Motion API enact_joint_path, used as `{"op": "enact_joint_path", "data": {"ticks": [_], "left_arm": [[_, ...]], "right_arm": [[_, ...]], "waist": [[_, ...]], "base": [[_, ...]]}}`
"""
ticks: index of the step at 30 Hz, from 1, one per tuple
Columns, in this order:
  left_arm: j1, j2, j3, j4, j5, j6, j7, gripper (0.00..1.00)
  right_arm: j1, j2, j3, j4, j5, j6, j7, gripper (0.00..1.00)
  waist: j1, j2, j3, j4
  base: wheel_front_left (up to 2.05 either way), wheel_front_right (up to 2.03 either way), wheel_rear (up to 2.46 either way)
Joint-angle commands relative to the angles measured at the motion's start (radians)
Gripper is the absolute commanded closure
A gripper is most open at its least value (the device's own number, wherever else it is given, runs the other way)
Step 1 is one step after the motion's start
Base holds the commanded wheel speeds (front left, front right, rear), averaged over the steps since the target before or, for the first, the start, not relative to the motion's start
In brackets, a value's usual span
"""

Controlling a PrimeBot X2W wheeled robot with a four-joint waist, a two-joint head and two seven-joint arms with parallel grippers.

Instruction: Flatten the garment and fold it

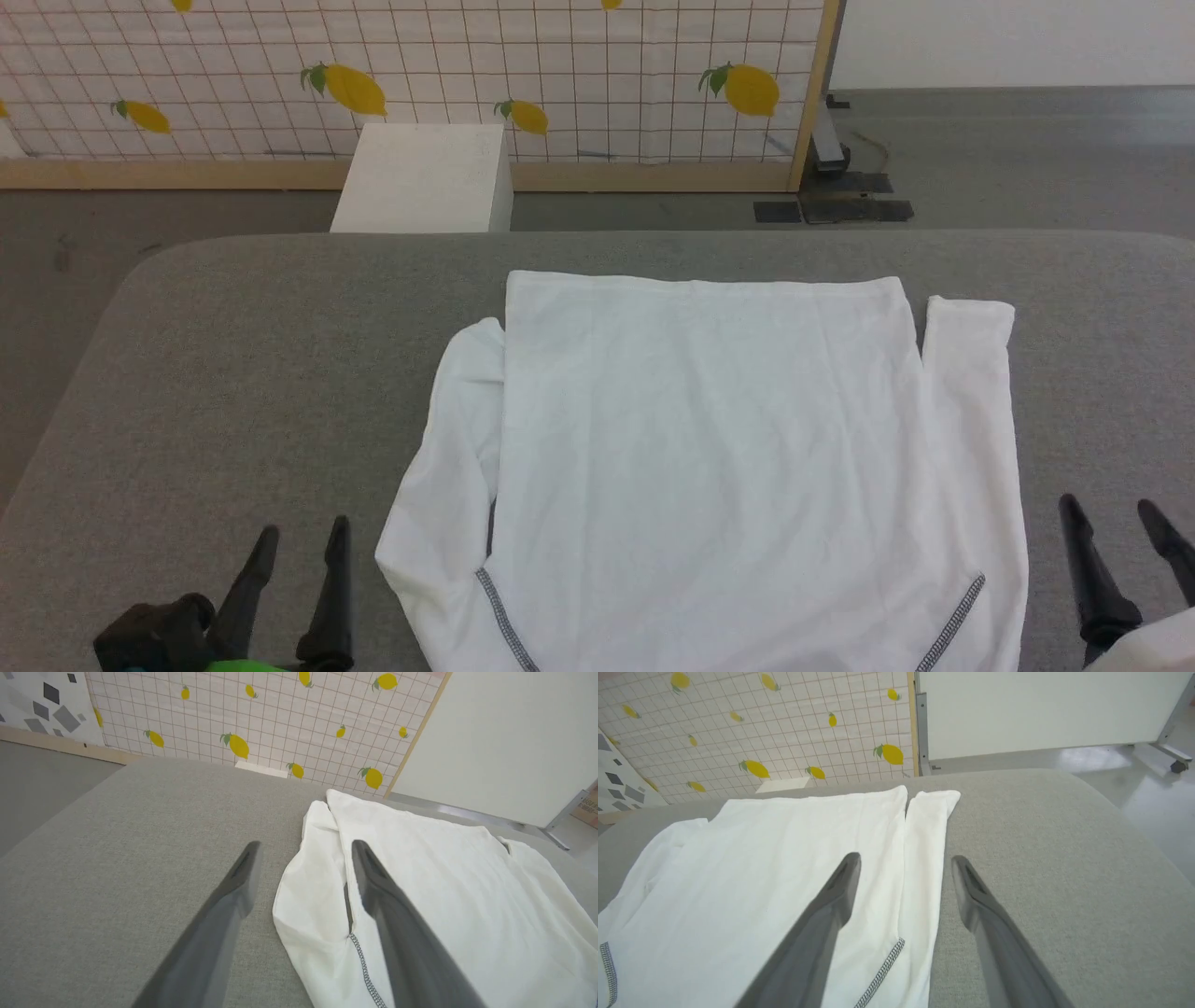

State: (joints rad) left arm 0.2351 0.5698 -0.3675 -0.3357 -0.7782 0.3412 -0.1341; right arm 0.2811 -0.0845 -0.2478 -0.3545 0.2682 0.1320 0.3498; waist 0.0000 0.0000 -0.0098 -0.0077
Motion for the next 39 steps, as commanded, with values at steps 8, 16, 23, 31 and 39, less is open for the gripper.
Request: {"op": "enact_joint_path", "data": {"ticks": [8, 16, 23, 31, 39], "left_arm": [[-0.032, -0.190, -0.006, 0.074, 0.198, -0.014, -0.127, 0.00], [-0.024, -0.284, 0.080, 0.120, 0.315, -0.084, -0.127, 0.00], [-0.147, -0.184, 0.119, 0.103, 0.336, -0.161, -0.058, 0.00], [-0.492, -0.047, 0.139, 0.106, 0.219, -0.281, 0.288, 0.00], [-0.826, -0.002, 0.097, 0.291, 0.086, -0.417, 0.529, 0.00]], "right_arm": [[-0.020, 0.032, 0.037, 0.036, -0.154, -0.001, -0.323, 0.00], [-0.012, 0.034, 0.056, 0.116, -0.105, -0.001, -0.447, 0.00], [-0.043, 0.034, 0.053, 0.118, -0.097, -0.001, -0.466, 0.00], [-0.104, 0.034, 0.043, 0.101, -0.091, -0.001, -0.494, 0.00], [-0.173, 0.034, 0.052, 0.095, -0.082, -0.001, -0.504, 0.00]], "waist": [[0.0000, 0.0000, 0.019, -0.007], [0.0000, 0.0000, 0.042, -0.021], [0.0000, 0.0000, 0.100, -0.028], [0.0000, 0.0000, 0.220, -0.045], [0.0000, 0.0000, 0.367, -0.067]], "base": [[0.00, 0.00, 0.00], [0.00, 0.00, 0.00], [0.00, 0.00, 0.00], [0.00, 0.00, 0.00], [0.00, 0.00, 0.00]]}}
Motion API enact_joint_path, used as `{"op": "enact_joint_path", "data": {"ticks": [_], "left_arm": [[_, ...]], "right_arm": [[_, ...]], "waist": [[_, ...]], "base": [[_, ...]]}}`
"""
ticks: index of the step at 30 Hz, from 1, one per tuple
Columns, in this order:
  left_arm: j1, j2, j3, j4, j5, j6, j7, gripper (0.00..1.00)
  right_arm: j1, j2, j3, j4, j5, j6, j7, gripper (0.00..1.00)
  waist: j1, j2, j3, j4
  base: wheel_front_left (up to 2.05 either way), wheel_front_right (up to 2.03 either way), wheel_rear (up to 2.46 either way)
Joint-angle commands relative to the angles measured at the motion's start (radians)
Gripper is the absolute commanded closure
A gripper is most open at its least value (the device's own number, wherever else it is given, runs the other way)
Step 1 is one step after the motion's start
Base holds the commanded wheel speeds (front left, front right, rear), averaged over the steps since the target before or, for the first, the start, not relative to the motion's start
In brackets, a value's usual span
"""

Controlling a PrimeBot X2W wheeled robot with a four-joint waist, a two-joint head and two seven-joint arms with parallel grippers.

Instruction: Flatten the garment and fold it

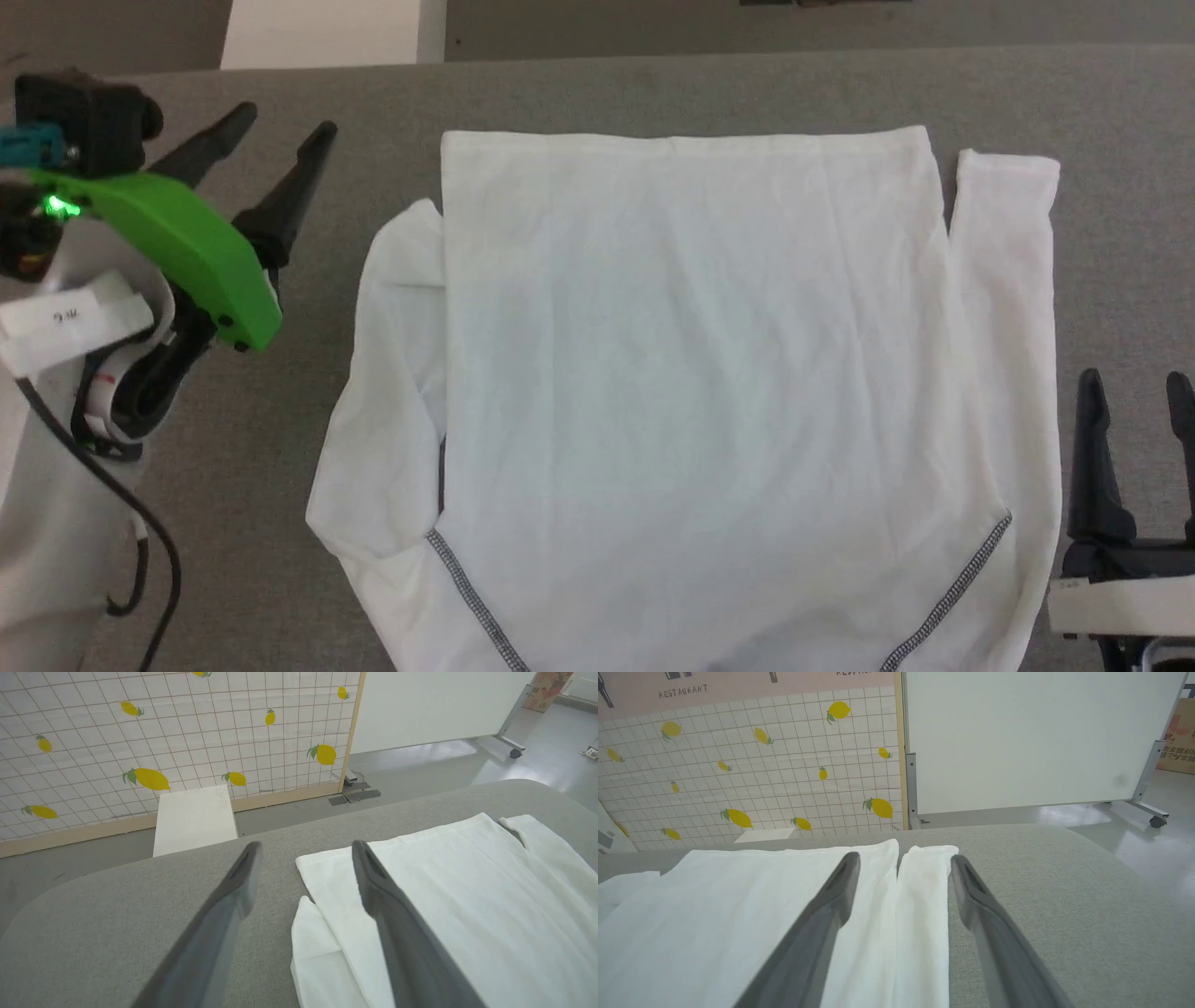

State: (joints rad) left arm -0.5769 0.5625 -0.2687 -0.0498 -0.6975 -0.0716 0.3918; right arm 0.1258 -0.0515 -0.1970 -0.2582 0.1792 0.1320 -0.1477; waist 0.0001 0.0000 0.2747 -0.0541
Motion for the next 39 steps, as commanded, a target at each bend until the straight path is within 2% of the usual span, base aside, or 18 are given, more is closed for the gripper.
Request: {"op": "enact_joint_path", "data": {"ticks": [1, 10, 16, 23, 25, 29, 39], "left_arm": [[-0.047, 0.005, -0.012, 0.038, 0.001, -0.010, 0.025, 0.00], [-0.207, 0.010, -0.116, 0.228, 0.009, -0.027, 0.225, 0.00], [-0.216, 0.009, -0.135, 0.289, -0.011, 0.001, 0.323, 0.00], [-0.207, 0.015, -0.141, 0.298, -0.018, 0.023, 0.362, 0.00], [-0.204, 0.014, -0.147, 0.300, -0.024, 0.020, 0.372, 1.00], [-0.203, 0.011, -0.145, 0.298, -0.030, 0.011, 0.352, 1.00], [-0.137, 0.017, -0.074, 0.317, -0.053, 0.006, 0.174, 1.00]], "right_arm": [[-0.029, 0.001, 0.005, 0.000, 0.008, -0.001, -0.009, 0.00], [-0.094, 0.001, 0.024, 0.034, 0.014, -0.001, -0.027, 0.00], [-0.105, 0.001, 0.021, 0.055, 0.015, -0.001, -0.031, 0.00], [-0.117, 0.001, 0.016, 0.064, 0.011, -0.001, -0.031, 0.00], [-0.120, 0.001, 0.014, 0.065, 0.007, -0.001, -0.029, 0.00], [-0.124, 0.001, 0.007, 0.065, -0.002, -0.001, -0.022, 0.00], [-0.101, 0.001, 0.013, 0.082, -0.013, -0.001, -0.006, 0.00]], "waist": [[-0.0001, 0.0000, 0.101, -0.025], [-0.0001, 0.0000, 0.201, -0.065], [-0.0001, 0.0000, 0.220, -0.079], [-0.0001, 0.0000, 0.236, -0.084], [-0.0001, 0.0000, 0.239, -0.082], [-0.0001, 0.0000, 0.228, -0.071], [-0.0001, 0.0000, 0.093, -0.033]], "base": [[0.00, 0.00, 0.00], [0.00, 0.00, 0.00], [0.00, 0.00, 0.00], [0.00, 0.00, 0.00], [0.00, 0.00, 0.00], [0.00, 0.00, 0.00], [0.00, 0.00, 0.00]]}}
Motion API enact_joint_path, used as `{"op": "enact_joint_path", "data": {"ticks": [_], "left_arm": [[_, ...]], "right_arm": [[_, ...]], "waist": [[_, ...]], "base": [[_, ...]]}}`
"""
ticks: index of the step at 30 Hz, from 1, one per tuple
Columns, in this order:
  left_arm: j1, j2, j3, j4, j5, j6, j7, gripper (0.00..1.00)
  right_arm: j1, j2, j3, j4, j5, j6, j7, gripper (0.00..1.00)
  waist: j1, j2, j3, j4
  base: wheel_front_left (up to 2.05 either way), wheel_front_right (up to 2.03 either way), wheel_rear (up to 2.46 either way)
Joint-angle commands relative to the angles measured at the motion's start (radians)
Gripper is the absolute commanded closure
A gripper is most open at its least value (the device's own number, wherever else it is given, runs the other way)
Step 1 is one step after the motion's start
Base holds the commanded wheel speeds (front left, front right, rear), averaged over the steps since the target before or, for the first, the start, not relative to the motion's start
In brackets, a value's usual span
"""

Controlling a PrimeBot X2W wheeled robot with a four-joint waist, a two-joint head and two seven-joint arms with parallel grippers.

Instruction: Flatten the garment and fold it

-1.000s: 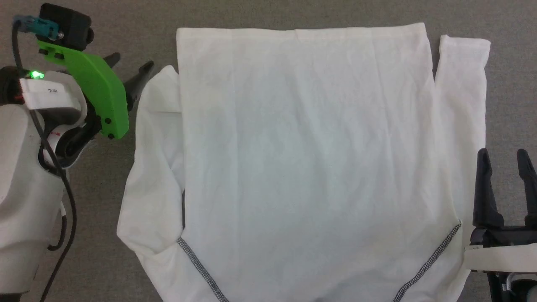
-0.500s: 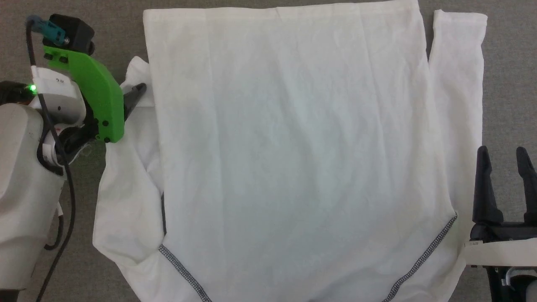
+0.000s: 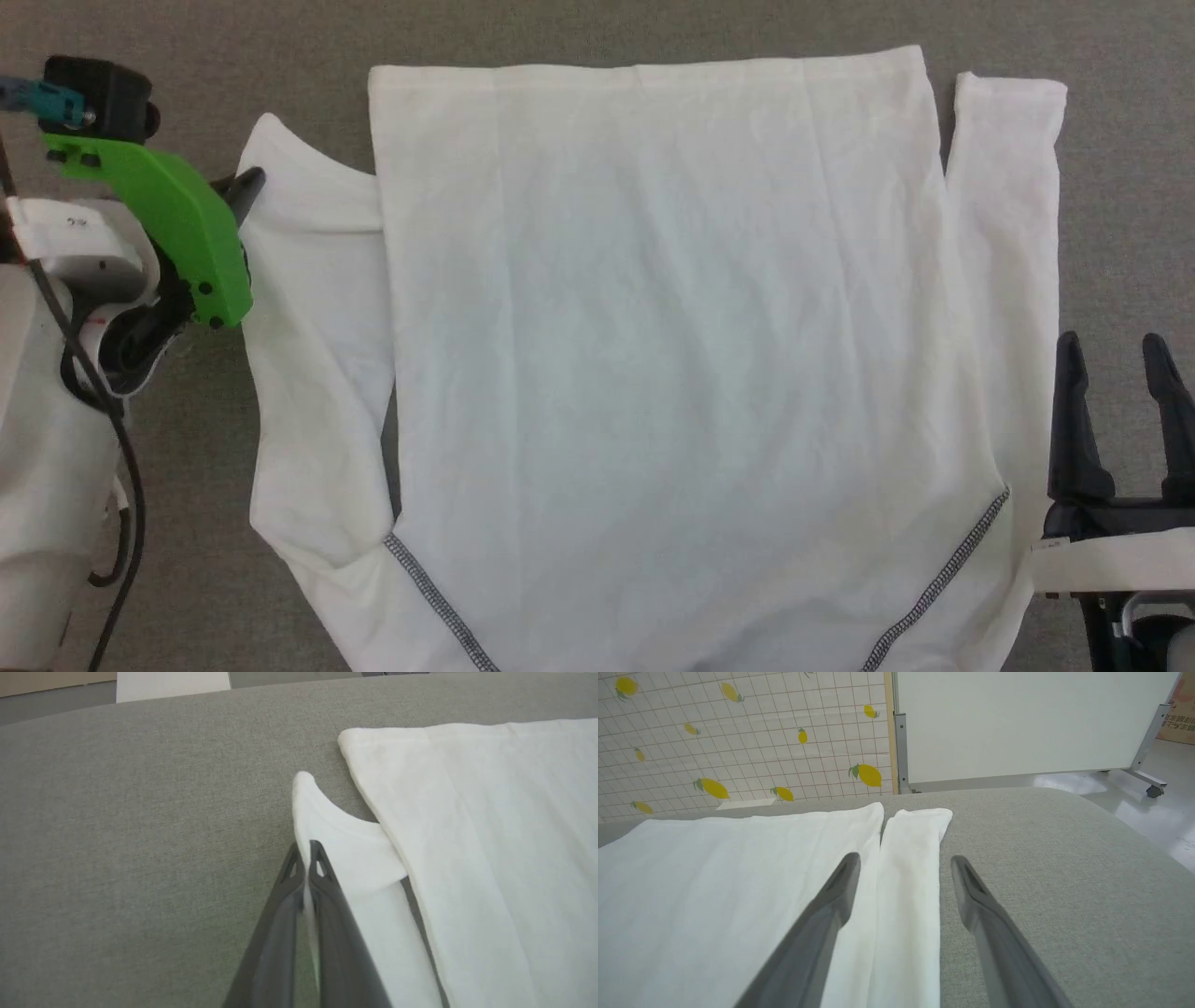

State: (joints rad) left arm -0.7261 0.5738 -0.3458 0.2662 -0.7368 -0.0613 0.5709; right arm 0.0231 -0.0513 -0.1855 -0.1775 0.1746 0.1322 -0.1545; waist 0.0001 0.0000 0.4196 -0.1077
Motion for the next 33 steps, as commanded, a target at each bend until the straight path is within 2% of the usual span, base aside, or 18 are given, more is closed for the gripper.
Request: {"op": "enact_joint_path", "data": {"ticks": [1, 10, 16, 24, 33], "left_arm": [[0.028, 0.012, 0.016, -0.003, -0.020, -0.003, -0.022, 1.00], [0.133, 0.049, 0.112, -0.077, -0.066, 0.018, -0.128, 1.00], [0.204, 0.101, 0.157, -0.111, -0.069, 0.013, -0.181, 1.00], [0.328, 0.110, 0.206, -0.231, -0.029, 0.103, -0.264, 1.00], [0.435, 0.040, 0.130, -0.456, 0.067, 0.215, -0.296, 1.00]], "right_arm": [[0.008, 0.001, 0.002, 0.002, -0.007, -0.002, 0.003, 0.00], [0.052, 0.001, -0.003, 0.003, -0.004, -0.002, 0.020, 0.00], [0.088, 0.001, -0.002, 0.017, 0.008, -0.002, 0.025, 0.00], [0.134, 0.001, -0.005, 0.025, 0.023, -0.002, 0.027, 0.00], [0.158, 0.001, -0.012, 0.022, 0.033, -0.002, 0.029, 0.00]], "waist": [[-0.0001, 0.0000, -0.071, 0.027], [-0.0001, 0.0000, -0.186, 0.073], [-0.0001, 0.0000, -0.270, 0.095], [-0.0001, 0.0000, -0.347, 0.118], [-0.0001, 0.0000, -0.374, 0.138]], "base": [[0.00, 0.00, 0.00], [0.00, 0.00, 0.00], [0.00, 0.00, 0.00], [0.00, 0.00, 0.00], [0.00, 0.00, 0.00]]}}
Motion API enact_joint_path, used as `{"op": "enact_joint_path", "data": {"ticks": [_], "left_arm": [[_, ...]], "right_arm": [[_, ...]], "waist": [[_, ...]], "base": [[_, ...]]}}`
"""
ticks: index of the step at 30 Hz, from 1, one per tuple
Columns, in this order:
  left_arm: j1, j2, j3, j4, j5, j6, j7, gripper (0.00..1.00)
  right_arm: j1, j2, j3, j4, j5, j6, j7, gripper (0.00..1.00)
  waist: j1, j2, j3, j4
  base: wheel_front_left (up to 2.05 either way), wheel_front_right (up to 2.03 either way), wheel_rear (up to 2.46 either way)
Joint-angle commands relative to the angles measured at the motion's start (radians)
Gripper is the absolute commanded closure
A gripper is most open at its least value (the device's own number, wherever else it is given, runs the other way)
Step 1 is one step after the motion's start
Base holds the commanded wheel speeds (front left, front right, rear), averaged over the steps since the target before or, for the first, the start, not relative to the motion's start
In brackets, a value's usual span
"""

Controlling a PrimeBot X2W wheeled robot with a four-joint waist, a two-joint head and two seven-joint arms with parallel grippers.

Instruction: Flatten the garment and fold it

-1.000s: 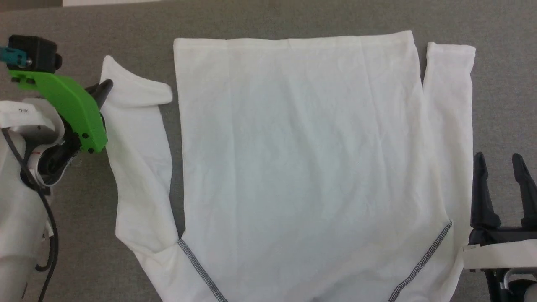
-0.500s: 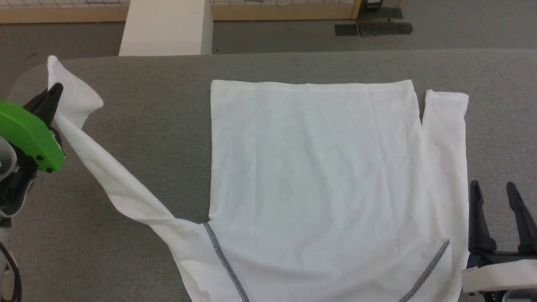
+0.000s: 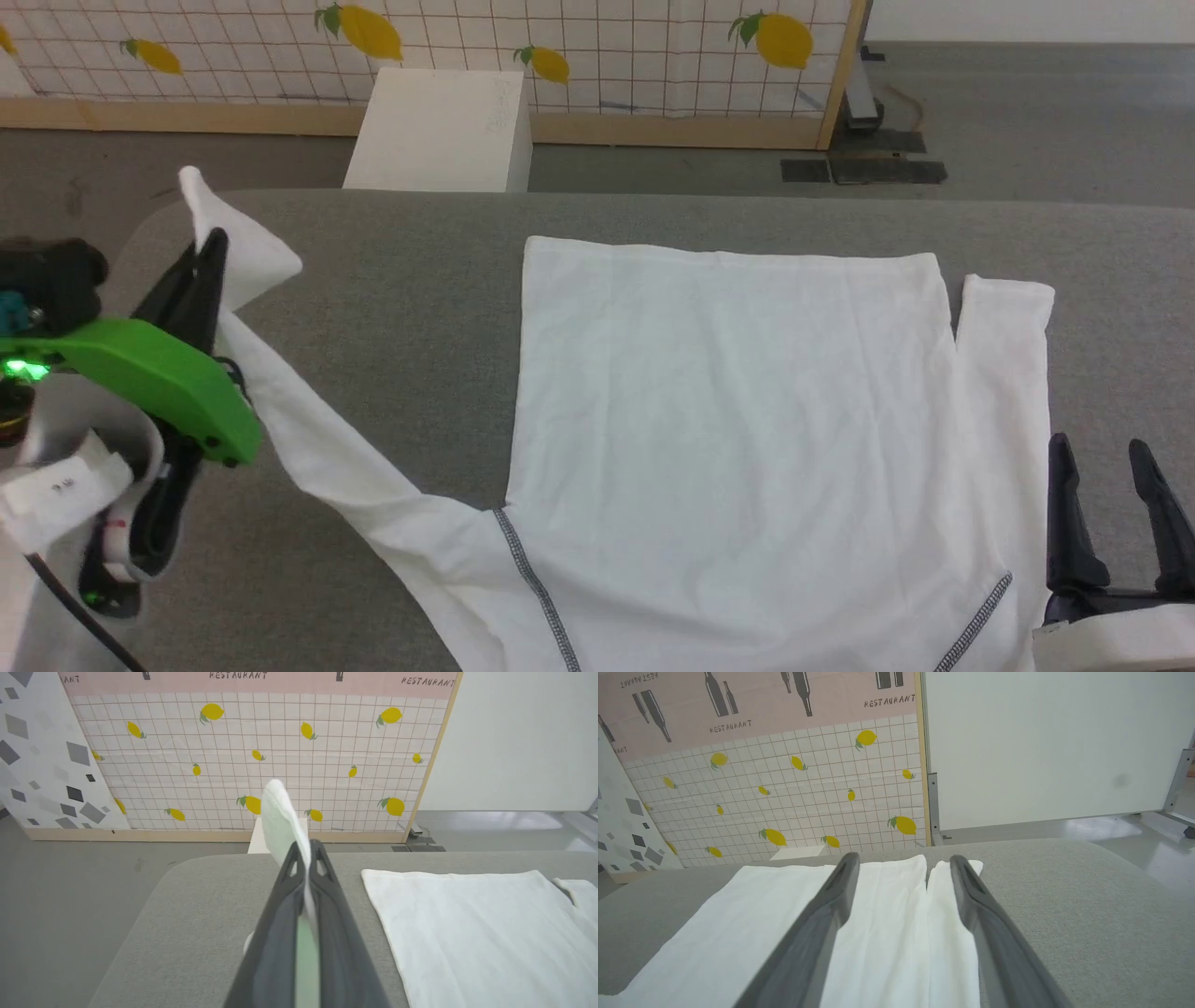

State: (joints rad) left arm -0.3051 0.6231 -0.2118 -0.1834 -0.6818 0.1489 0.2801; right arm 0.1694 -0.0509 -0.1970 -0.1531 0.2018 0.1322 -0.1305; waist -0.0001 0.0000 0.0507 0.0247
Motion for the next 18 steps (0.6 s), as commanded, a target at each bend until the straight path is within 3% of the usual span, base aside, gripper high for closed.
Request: {"op": "enact_joint_path", "data": {"ticks": [1, 8, 13, 18], "left_arm": [[0.022, -0.022, -0.021, -0.038, 0.028, 0.020, -0.006, 1.00], [0.042, -0.095, -0.139, -0.184, 0.131, 0.081, -0.013, 1.00], [0.048, -0.158, -0.267, -0.230, 0.212, 0.080, -0.032, 1.00], [0.048, -0.252, -0.415, -0.181, 0.265, 0.060, -0.054, 1.00]], "right_arm": [[0.013, 0.001, -0.002, -0.003, 0.007, -0.002, 0.005, 0.00], [0.016, 0.001, -0.025, -0.015, 0.008, -0.002, 0.001, 0.00], [0.016, 0.001, -0.050, -0.031, 0.001, -0.002, 0.007, 0.00], [0.015, 0.001, -0.077, -0.039, 0.000, -0.002, 0.011, 0.00]], "waist": [[0.0001, 0.0000, -0.007, 0.007], [0.0001, 0.0000, -0.011, 0.001], [0.0001, 0.0000, -0.013, -0.004], [0.0001, 0.0000, -0.018, -0.006]], "base": [[0.00, 0.00, 0.00], [0.00, 0.00, 0.00], [0.00, 0.00, 0.00], [0.00, 0.00, 0.00]]}}
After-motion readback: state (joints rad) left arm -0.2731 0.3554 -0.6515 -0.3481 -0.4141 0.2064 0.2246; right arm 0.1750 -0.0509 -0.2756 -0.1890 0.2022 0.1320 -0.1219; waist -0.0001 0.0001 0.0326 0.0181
